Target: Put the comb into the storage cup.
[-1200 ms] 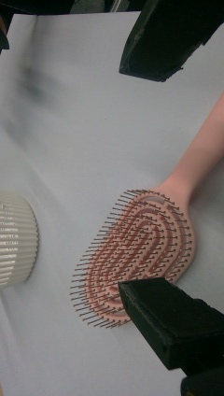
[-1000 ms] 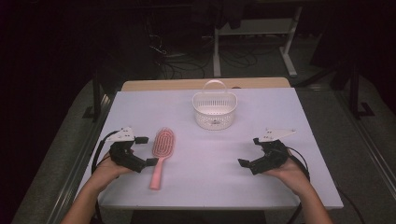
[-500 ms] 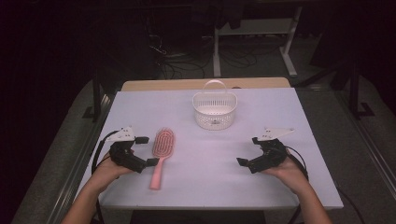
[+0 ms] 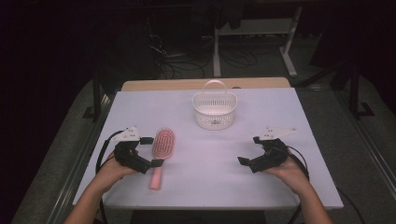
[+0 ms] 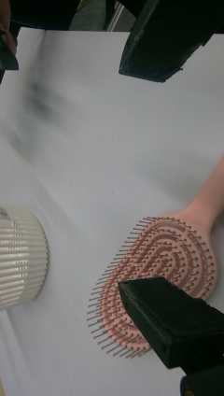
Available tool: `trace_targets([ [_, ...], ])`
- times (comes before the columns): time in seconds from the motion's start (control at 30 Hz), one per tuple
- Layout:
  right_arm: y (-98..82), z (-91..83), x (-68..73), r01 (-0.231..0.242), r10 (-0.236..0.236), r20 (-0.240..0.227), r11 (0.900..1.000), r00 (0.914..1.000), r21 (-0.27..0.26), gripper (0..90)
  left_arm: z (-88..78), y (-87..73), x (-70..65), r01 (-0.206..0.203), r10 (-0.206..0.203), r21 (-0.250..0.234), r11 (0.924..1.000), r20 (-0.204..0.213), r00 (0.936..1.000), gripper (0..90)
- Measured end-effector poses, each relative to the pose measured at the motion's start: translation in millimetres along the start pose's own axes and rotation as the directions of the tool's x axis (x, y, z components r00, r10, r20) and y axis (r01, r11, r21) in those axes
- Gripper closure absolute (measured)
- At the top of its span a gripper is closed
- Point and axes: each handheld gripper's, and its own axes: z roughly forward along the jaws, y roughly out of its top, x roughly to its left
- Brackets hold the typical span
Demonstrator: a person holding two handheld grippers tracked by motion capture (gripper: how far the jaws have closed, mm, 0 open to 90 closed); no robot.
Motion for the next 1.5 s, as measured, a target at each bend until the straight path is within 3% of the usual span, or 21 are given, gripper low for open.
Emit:
trace_targets([
  [0.33, -0.2, 1.4, -0.3, 0.005, -0.005, 0.0, 1.0, 1.0, 0.007, 0.0, 6.2, 5.4, -7.7, -0.01, 0.01, 0.001, 0.9999, 0.02, 0.9998, 1.8],
  [0.7, 0.2, 0.6, -1.3, -0.001, 0.001, -0.001, 1.0, 1.0, -0.001, 0.0, 12.4, 10.4, -18.2, -0.028, 0.027, 0.008, 0.9996, 0.049, 0.9984, 16.2],
  [0.83, 0.2, 0.4, -1.5, -0.001, 0.001, -0.001, 1.0, 1.0, -0.002, 0.0, 15.2, 11.3, -21.3, -0.035, 0.034, 0.016, 0.9993, 0.066, 0.9972, 25.8],
  [1.33, 0.3, 1.0, -1.6, 0.0, 0.0, -0.004, 1.0, 1.0, -0.001, 0.0, 25.5, 11.2, -25.2, -0.05, 0.042, 0.1, 0.9937, 0.082, 0.9957, 83.9],
  [1.4, 0.5, 1.0, -1.4, 0.0, 0.0, -0.004, 1.0, 1.0, -0.001, 0.0, 26.4, 11.1, -25.2, -0.053, 0.044, 0.107, 0.9928, 0.084, 0.9955, 89.8],
  [1.5, 0.5, 1.0, -1.3, 0.001, -0.001, -0.005, 1.0, 1.0, 0.0, 0.0, 27.2, 11.3, -26.0, -0.053, 0.043, 0.119, 0.9915, 0.082, 0.9957, 90.0],
])
